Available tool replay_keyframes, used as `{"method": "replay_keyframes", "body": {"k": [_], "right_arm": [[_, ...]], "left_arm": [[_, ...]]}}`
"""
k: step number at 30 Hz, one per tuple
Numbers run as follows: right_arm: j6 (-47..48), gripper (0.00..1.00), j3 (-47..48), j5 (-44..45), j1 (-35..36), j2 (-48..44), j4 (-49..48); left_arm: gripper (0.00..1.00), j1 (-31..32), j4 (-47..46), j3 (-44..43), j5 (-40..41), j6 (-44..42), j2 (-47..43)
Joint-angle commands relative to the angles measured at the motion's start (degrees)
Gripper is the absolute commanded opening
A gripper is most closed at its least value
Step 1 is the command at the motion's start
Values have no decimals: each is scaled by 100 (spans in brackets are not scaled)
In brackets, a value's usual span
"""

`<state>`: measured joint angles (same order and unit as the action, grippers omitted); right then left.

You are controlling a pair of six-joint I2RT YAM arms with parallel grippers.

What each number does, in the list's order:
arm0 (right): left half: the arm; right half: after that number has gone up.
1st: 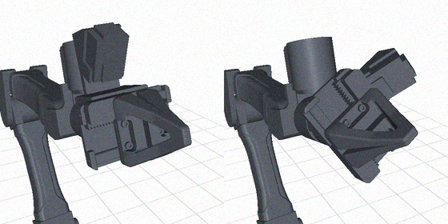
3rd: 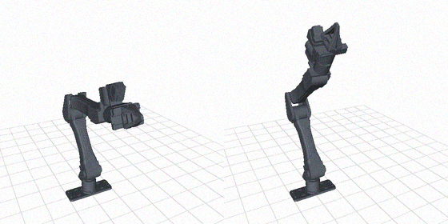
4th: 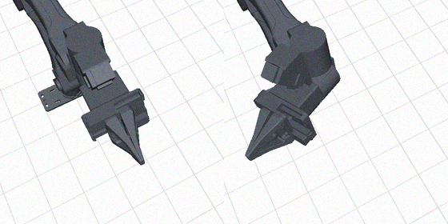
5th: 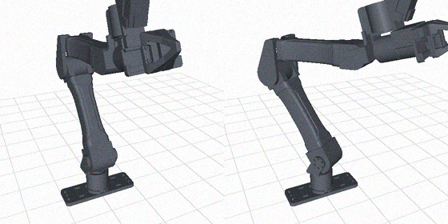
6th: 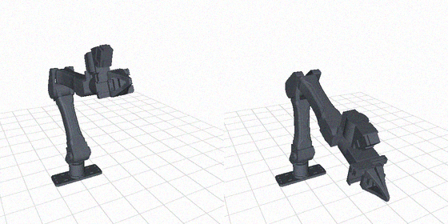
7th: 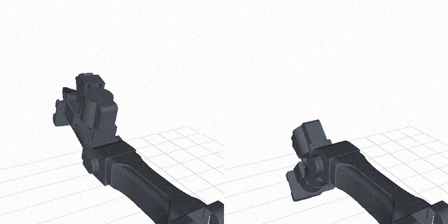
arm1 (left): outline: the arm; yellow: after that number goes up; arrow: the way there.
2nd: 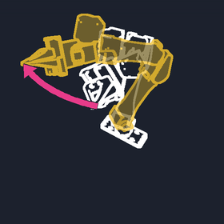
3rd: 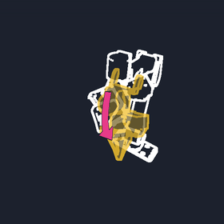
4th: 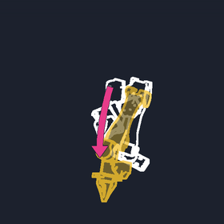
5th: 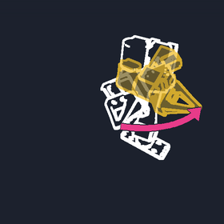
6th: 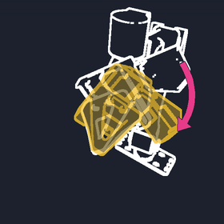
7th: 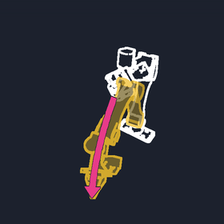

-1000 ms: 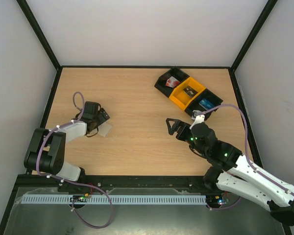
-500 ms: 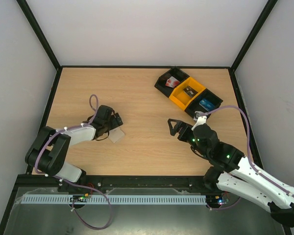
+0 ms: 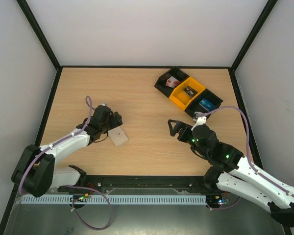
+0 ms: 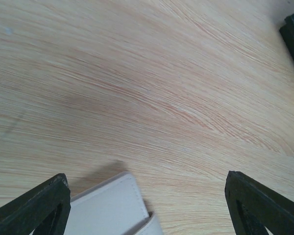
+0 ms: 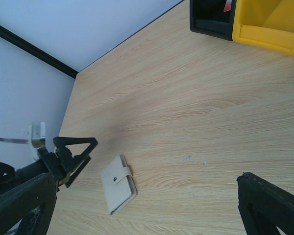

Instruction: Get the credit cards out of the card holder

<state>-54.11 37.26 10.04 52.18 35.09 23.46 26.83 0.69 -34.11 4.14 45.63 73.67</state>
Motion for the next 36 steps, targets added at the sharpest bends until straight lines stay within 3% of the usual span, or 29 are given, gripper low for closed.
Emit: {"method": "replay_keyframes", "body": {"k": [1, 10, 15, 27, 36], "right_arm": [[-8, 98, -69, 95, -17, 34, 38], [-29, 98, -84, -13, -23, 191, -59], [-54, 98, -91, 6, -19, 141, -9], [-115, 98, -147, 5, -17, 68, 19], [-126, 98, -203, -63, -17, 51, 48]], "left_arm": [[85, -39, 836, 104, 615, -40, -420], [66, -448, 600, 955, -102, 181, -953], [62, -701, 114, 1346, -562, 247, -1051], [51, -717, -994, 1816, -1158, 485, -539], [36, -706, -1124, 1773, -1318, 385, -110]]}}
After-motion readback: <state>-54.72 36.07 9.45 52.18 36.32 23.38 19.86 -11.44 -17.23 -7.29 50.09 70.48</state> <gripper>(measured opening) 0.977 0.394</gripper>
